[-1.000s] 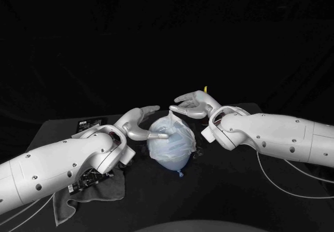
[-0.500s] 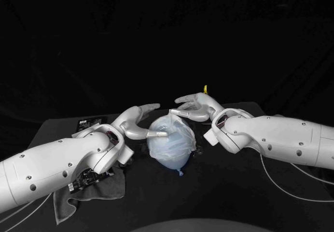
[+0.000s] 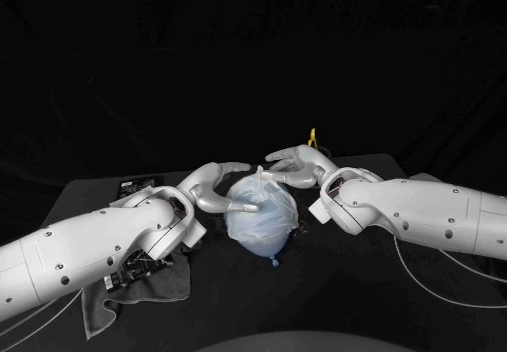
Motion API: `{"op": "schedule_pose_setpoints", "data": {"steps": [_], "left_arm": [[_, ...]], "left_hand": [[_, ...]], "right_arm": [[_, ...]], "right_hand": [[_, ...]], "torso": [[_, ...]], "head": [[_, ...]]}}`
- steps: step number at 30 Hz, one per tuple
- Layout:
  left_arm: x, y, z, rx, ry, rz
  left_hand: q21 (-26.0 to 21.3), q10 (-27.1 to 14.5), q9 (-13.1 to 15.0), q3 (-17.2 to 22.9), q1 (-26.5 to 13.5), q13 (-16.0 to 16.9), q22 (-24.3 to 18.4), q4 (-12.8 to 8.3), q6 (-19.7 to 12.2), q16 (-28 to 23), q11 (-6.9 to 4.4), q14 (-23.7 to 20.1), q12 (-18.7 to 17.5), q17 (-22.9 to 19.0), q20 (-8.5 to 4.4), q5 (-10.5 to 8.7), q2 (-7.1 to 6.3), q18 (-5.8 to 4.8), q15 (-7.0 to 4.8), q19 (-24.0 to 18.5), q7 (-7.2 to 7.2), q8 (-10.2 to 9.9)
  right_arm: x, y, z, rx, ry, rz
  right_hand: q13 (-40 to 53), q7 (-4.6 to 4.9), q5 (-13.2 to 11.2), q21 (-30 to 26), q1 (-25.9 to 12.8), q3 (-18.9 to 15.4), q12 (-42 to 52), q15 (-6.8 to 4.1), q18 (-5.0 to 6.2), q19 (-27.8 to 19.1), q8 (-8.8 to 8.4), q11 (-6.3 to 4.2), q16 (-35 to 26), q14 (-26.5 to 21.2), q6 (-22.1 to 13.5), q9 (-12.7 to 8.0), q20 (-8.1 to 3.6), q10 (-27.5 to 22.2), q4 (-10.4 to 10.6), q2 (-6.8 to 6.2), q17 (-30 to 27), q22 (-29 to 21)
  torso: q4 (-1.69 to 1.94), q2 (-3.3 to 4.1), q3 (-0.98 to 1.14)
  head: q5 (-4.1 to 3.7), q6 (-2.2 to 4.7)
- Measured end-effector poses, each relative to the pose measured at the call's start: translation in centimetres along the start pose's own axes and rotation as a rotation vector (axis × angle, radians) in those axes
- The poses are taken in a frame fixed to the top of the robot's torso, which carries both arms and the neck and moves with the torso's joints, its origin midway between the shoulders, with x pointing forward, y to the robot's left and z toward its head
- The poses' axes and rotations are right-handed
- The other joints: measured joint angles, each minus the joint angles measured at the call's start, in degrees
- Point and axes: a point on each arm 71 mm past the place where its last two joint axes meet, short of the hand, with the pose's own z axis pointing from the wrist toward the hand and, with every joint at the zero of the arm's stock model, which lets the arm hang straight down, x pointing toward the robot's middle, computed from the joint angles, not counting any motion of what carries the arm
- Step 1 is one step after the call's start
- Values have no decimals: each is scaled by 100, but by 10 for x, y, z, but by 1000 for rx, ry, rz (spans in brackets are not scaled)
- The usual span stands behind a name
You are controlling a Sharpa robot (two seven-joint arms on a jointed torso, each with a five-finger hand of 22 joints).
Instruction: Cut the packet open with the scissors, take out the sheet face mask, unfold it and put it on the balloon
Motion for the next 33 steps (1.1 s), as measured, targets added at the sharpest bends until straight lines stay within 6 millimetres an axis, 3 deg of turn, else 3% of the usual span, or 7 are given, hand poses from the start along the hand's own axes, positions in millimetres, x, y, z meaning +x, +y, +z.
{"op": "schedule_pose_setpoints", "data": {"steps": [3, 6, 17, 20, 22, 25, 33], "left_arm": [[1, 0, 1, -4, 6, 14], [1, 0, 1, -3, 9, 24], [3, -1, 3, 3, 13, 59], [3, 0, 5, -4, 14, 72], [3, 2, 6, -11, 17, 82], [4, 3, 8, -25, 23, 96], [4, 10, 12, -77, 48, 137]], "left_hand": [[0, 21, 103, 0, 100, 5, 0, 0, 355, 0, -20, 0, 0, 0, 20, 0, 20, 0, 0, -20, 14, 145], [-22, 21, 139, 0, 188, 6, -2, 0, 495, 0, -20, 0, 0, 0, 20, 0, 29, -88, 0, -20, -88, 202], [-22, 18, 51, 0, 427, 5, -4, 0, 162, 0, -22, 0, 0, 1, 20, 0, 15, -88, 1, -20, -189, 85], [-22, -16, 50, 0, 462, 5, -4, 0, 144, 0, -76, 0, 0, 1, 35, 0, 16, -88, 1, -35, -171, 85], [-22, -28, 45, 0, 502, 6, -4, 0, 106, 0, -197, 0, 0, 1, 19, 0, -1, -87, 1, -62, -81, 85], [-22, -34, 45, 42, 533, 6, -4, 7, 137, 0, -273, 0, 0, 1, 20, 0, 30, -87, 1, -62, -8, 85], [-22, -30, 68, 82, 577, 6, -4, 15, 173, 0, -276, 0, 0, 2, 20, 0, 30, -87, 1, -61, 27, 80]], "right_arm": [[0, -1, 0, 2, 0, -2], [0, -1, 0, 5, 0, -4], [0, -3, 0, 13, 12, -28], [0, -4, -1, 15, 12, -36], [0, -4, -1, 16, 13, -41], [0, -4, -1, 17, 13, -46], [1, -3, -1, 16, 14, -51]], "right_hand": [[0, 6, 0, 26, 80, 85, 33, -19, 0, 0, 43, -17, 33, 76, 84, 15, 0, 17, -54, 80, 0, 0], [0, 8, 0, 26, 167, 145, 33, -7, -1, 21, 43, -22, 33, 105, 100, 15, -16, 21, -114, 70, 0, 0], [1, 36, -35, 63, 610, 619, 79, -12, -2, 59, 43, -22, 59, 164, 256, 15, -15, 63, -703, 5, -33, -20], [1, 38, -42, 74, 649, 743, 79, -28, -3, 87, 43, -21, 80, 187, 295, 14, -1, 63, -827, 12, -40, -20], [1, 38, -42, 74, 655, 836, 79, -28, -3, 86, 43, -21, 80, 187, 296, 14, -1, 63, -919, 6, -47, -26], [1, 37, -42, 97, 655, 898, 78, -28, -2, 86, 43, -39, 80, 187, 296, 14, -1, 80, -982, 6, -52, -29], [2, 58, -42, 97, 652, 985, 100, -27, -3, 127, 43, -42, 80, 229, 317, 13, -1, 83, -1019, 8, -58, -29]], "torso": [[-1, -4, 0], [-2, -8, 1], [-1, -8, -3], [-1, -8, -3], [-1, -8, -3], [-2, -8, -1], [-4, -5, 5]], "head": [[-8, -8], [-12, -9], [-22, -24], [-18, -31], [-15, -32], [-12, -34], [-21, -34]]}}
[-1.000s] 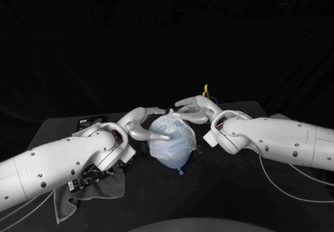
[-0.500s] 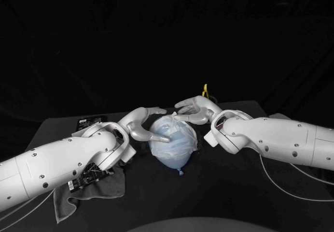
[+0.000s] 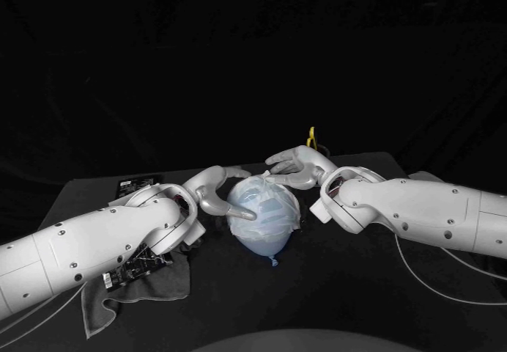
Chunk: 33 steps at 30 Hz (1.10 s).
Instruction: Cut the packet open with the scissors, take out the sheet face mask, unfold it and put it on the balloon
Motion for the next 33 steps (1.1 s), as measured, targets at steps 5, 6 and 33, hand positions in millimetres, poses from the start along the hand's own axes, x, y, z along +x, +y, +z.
{"op": "schedule_pose_setpoints", "data": {"steps": [5, 6, 33], "left_arm": [[0, 3, 2, -22, 9, 20], [0, 3, 2, -25, 10, 24], [-2, 7, 3, -74, 13, 60]], "left_hand": [[0, 0, 3, 59, 15, 0, 0, -9, 16, 0, 0, 0, 0, 0, 0, 0, -19, -1, 0, 0, -16, -4], [0, 0, 7, 79, 33, 0, 0, -16, 18, 0, 0, 0, 0, 0, 0, 0, -15, 0, 0, 0, -14, -4], [0, 74, 59, 134, 120, 7, -5, -8, 165, 0, 75, 43, 0, 17, 0, -2, -2, 0, -42, 1, -1, 56]], "right_arm": [[1, 1, -1, -1, 1, 1], [1, 1, -1, -1, 2, 2], [-17, -18, -8, 52, -25, -75]], "right_hand": [[0, -17, 0, 0, -46, 24, 0, 0, 0, 0, 0, 0, 22, 0, 17, -1, 0, 0, -23, 46, 0, -7], [0, -17, 0, 0, -46, 24, 0, 0, 0, 0, 0, 0, 22, 0, 18, -1, 0, 0, -23, 46, 0, -6], [-4, 3, -412, 110, -215, 1726, 0, -3, -3, 50, 23, 17, 21, -4, 99, -128, -9, 16, -1544, -198, -81, -84]], "torso": [[1, -2, 0], [1, -2, 0], [3, -1, -9]], "head": [[-4, 1], [-4, 3], [-27, -32]]}}
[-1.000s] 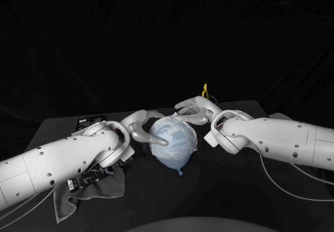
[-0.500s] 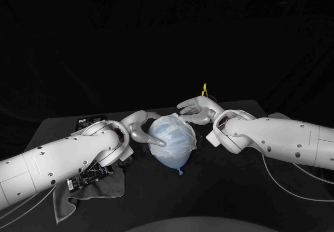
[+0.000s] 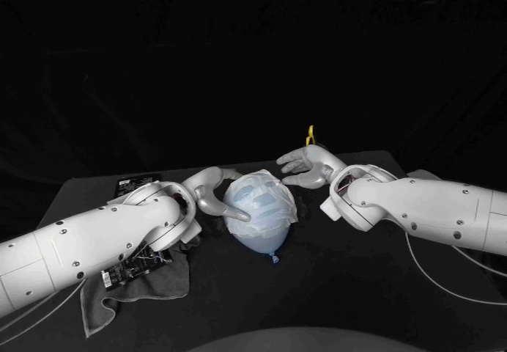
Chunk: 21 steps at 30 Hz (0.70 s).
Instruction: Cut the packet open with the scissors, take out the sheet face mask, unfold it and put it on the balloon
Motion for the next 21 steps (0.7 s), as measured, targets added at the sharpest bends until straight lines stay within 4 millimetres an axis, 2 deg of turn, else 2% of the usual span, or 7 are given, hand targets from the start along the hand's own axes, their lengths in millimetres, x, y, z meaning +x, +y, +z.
{"op": "schedule_pose_setpoints", "data": {"steps": [2, 5, 8, 10, 13, 17, 21], "left_arm": [[0, 0, 0, -1, 0, 0], [0, 0, 0, -3, 0, 1], [0, 0, 0, -4, 0, 1], [0, 0, 0, -4, 0, 0], [0, 0, -1, -4, -1, -1], [-1, 1, -2, 5, -7, -14], [-3, 1, -3, 28, -19, -47]], "left_hand": [[0, 0, -2, 0, 0, 0, 0, 0, 2, 0, 0, 0, 0, 2, 0, 0, 0, -1, 0, 0, 2, 0], [0, 0, -5, 0, 0, 0, 0, 0, 20, 0, 0, 0, 0, 2, 0, 0, 0, 0, 0, 0, 20, 0], [0, 0, -8, 0, 0, 0, 0, 0, 20, 0, 0, 0, 0, 2, 0, 0, 0, 0, 0, 0, 20, 0], [0, 12, -8, 0, 0, 0, 0, 0, 20, 0, 11, 0, 0, 5, 0, 0, 0, 0, 0, 0, 20, 0], [0, 45, -8, 0, -1, 4, 1, 0, 41, 0, 45, 21, 0, 20, 0, 0, 0, 0, -21, 0, 0, 1], [0, 126, -1, 0, -1, 11, 1, 0, 62, 0, 126, 67, 0, 39, 0, 0, 0, 0, -15, 0, 20, 30], [0, 133, 8, 0, -22, 14, 1, 0, 62, 0, 133, 82, 0, 40, 0, 0, -17, 0, 0, 0, 20, 30]], "right_arm": [[0, -1, 0, 3, -1, -3], [-1, -1, 0, 7, -4, 3], [-1, -1, 1, 6, -12, 21], [-2, -1, 1, 5, -20, 33], [-5, -3, 0, 6, -41, 51], [-10, -6, -1, 7, -69, 71], [-12, -6, -2, -1, -91, 94]], "right_hand": [[0, 0, 0, 0, -280, 10, 0, -5, -1, 0, 0, 0, 0, -73, 0, -16, 0, 0, 81, -2, -12, -21], [0, -8, 0, 0, -908, -279, 0, 3, -1, 0, 0, 0, 0, -81, -36, -31, 0, 0, 499, -47, -12, -44], [0, -8, 0, 35, -1217, -463, 24, 18, -2, 3, 0, 0, 0, -61, -36, -30, 0, 0, 857, 31, -4, -41], [0, -6, 0, 64, -1189, -459, 43, 2, -2, 75, 6, 0, 33, 49, 32, -12, 10, 0, 918, 58, 14, -26], [1, 21, 0, 91, -1025, -372, 87, -17, -2, 135, 44, -31, 78, 173, 144, 15, 9, 31, 916, 199, 30, -5], [1, 34, 0, 135, -903, -303, 112, -28, -11, 248, 51, -33, 141, 346, 236, 34, -3, 70, 866, 186, 50, 26], [1, 37, 0, 152, -868, -279, 134, -54, -33, 268, 88, -46, 215, 552, 291, 40, 17, 118, 858, 151, 75, 33]], "torso": [[0, 1, 0], [0, 1, 0], [1, 1, -1], [1, 1, -2], [1, 1, -3], [0, 2, -6], [1, 3, -6]], "head": [[-1, 1], [-2, 7], [3, 10], [8, 10], [18, 16], [29, 28], [32, 35]]}}
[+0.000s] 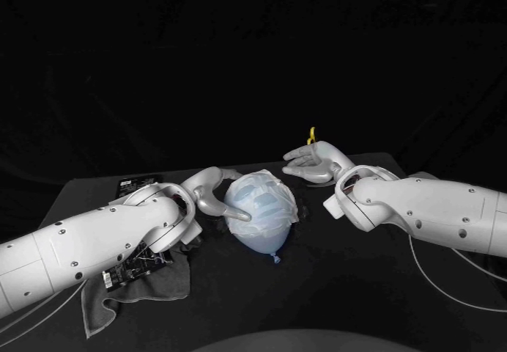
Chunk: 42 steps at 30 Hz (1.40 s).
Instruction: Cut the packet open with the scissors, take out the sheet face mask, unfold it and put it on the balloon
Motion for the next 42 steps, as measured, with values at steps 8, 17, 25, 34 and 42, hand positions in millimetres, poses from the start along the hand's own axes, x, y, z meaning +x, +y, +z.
{"op": "schedule_pose_setpoints", "data": {"steps": [8, 17, 25, 34, 42], "left_arm": [[-6, 1, -8, 54, -19, -128], [-18, 10, -20, 66, -51, -293], [-29, 20, -32, 70, -71, -414], [-40, 26, -42, 117, -109, -592], [-50, 31, -43, 195, -213, -728]], "left_hand": [[0, -75, -94, -90, -115, -14, 0, -8, -327, 0, 30, -53, 0, -13, 0, 1, 2, 0, 53, 0, -39, -115], [0, -136, -122, -96, -161, -20, 1, -1, -402, 0, 10, -75, 0, -19, 0, 2, 2, 0, 74, 0, -31, -133], [0, -157, -131, -168, -161, -20, 1, -8, -443, 0, 31, -75, 0, -19, 0, 2, 2, 0, 115, 0, -31, -156], [207, 1049, 152, 148, -232, 134, 133, -2, 540, 344, 262, 824, 294, 234, 1, 24, 219, 0, 253, 562, 20, 232], [738, 2754, 435, 904, -360, 194, 380, -49, 1635, 834, 354, 2192, 514, 547, -19, 2, 1100, -1, 47, 1969, 197, 671]], "right_arm": [[-2, 5, -1, -60, -30, 69], [-1, 14, -5, -154, -43, 168], [0, 14, -9, -187, -47, 245], [14, 5, -16, -177, -23, 314], [27, -11, -12, -126, -19, 393]], "right_hand": [[0, 53, 0, -133, -131, -220, 0, -77, 47, -448, 113, -64, 173, 363, 217, 56, -10, 164, 151, -237, 63, -200], [-2, 61, 0, -296, -257, -696, -241, -54, 90, -924, 113, -73, 50, 206, 226, 66, 1, 215, 470, -363, 12, -391], [-2, 61, 0, -295, -304, -1000, -367, -58, 89, -927, 113, -89, -5, 241, 226, 79, 2, 260, 728, -315, 1, -408], [-1, 80, 0, -100, -165, -1283, -461, -183, 218, -252, 113, -150, 106, 756, 310, 102, -5, 527, 1012, -53, 72, -234], [-1, 99, 28, 77, -9, -1378, -550, -189, 221, 277, 134, -163, 106, 823, 351, 101, -5, 594, 1107, 102, 62, -116]], "torso": [[2, 2, -1], [0, -9, 2], [-4, -25, 0], [-32, -123, -25], [-66, -308, -70]], "head": [[-15, 7], [-27, 15], [-33, 47], [16, 66], [109, 91]]}}
